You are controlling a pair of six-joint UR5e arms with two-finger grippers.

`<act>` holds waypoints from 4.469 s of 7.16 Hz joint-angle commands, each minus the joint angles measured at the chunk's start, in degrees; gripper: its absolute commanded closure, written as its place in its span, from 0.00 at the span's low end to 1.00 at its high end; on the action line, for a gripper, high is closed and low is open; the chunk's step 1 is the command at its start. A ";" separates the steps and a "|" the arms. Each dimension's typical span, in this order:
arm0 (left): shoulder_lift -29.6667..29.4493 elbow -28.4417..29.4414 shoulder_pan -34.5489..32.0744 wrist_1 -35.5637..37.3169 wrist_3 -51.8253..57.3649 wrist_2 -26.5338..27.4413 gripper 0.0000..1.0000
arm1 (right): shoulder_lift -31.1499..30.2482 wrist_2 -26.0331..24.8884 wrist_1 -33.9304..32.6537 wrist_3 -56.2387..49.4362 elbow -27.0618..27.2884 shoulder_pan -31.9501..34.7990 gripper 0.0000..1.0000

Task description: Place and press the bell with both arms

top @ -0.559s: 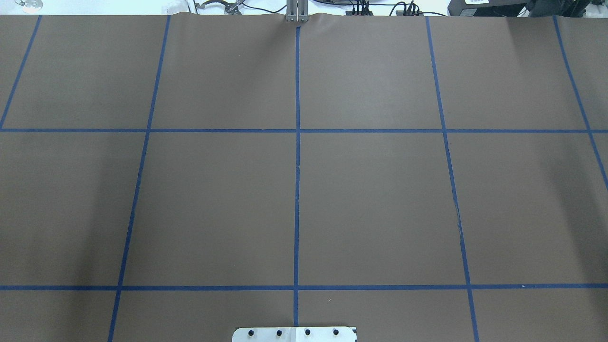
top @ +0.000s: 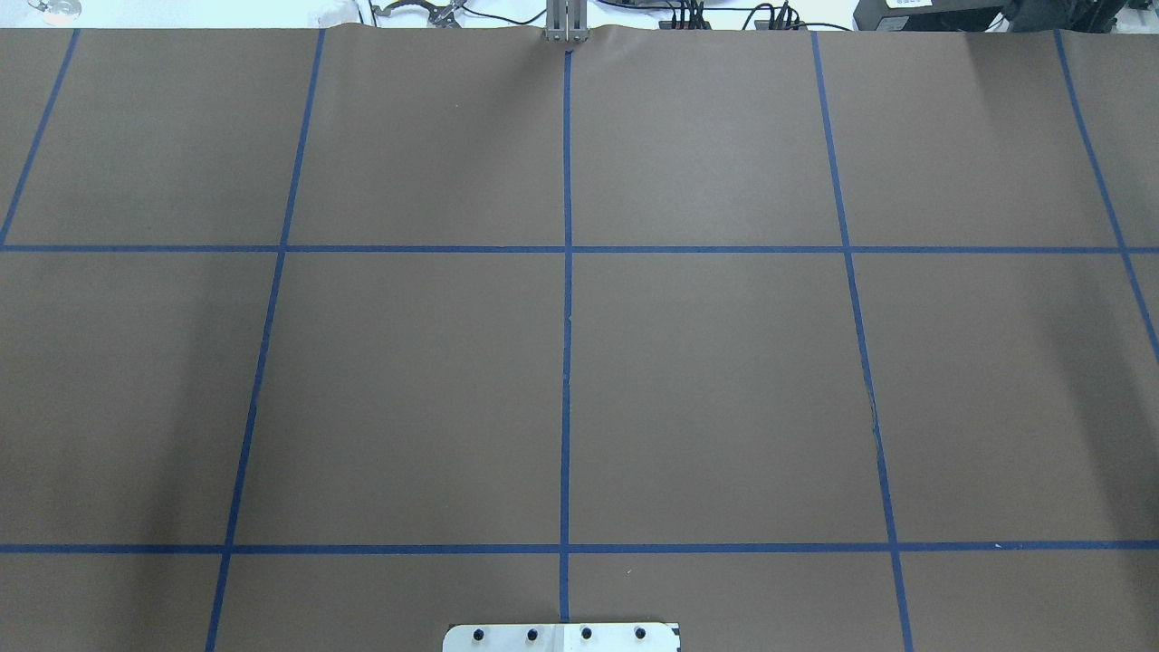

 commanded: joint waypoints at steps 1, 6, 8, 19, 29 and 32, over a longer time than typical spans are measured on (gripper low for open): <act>-0.18 -4.36 -0.04 4.38 -3.27 6.60 0.00 | 0.01 0.00 0.18 -0.01 0.08 0.00 0.00; -0.19 -25.45 7.21 29.17 -32.44 24.42 0.00 | -0.08 -0.08 0.18 -0.01 0.25 0.00 0.00; 3.49 -29.07 16.09 32.36 -53.44 34.28 0.00 | -0.16 0.00 0.18 -0.01 0.34 0.00 0.00; 7.81 -10.30 57.26 41.11 -151.43 31.87 0.00 | 1.15 -1.05 -0.17 0.43 1.31 -3.68 0.00; 9.39 7.39 60.07 29.99 -159.01 23.07 0.00 | 1.24 -0.52 0.44 4.47 1.75 -3.69 0.00; 9.39 7.39 64.11 29.73 -162.43 19.12 0.00 | 1.24 -0.87 0.44 4.47 1.66 -3.69 0.00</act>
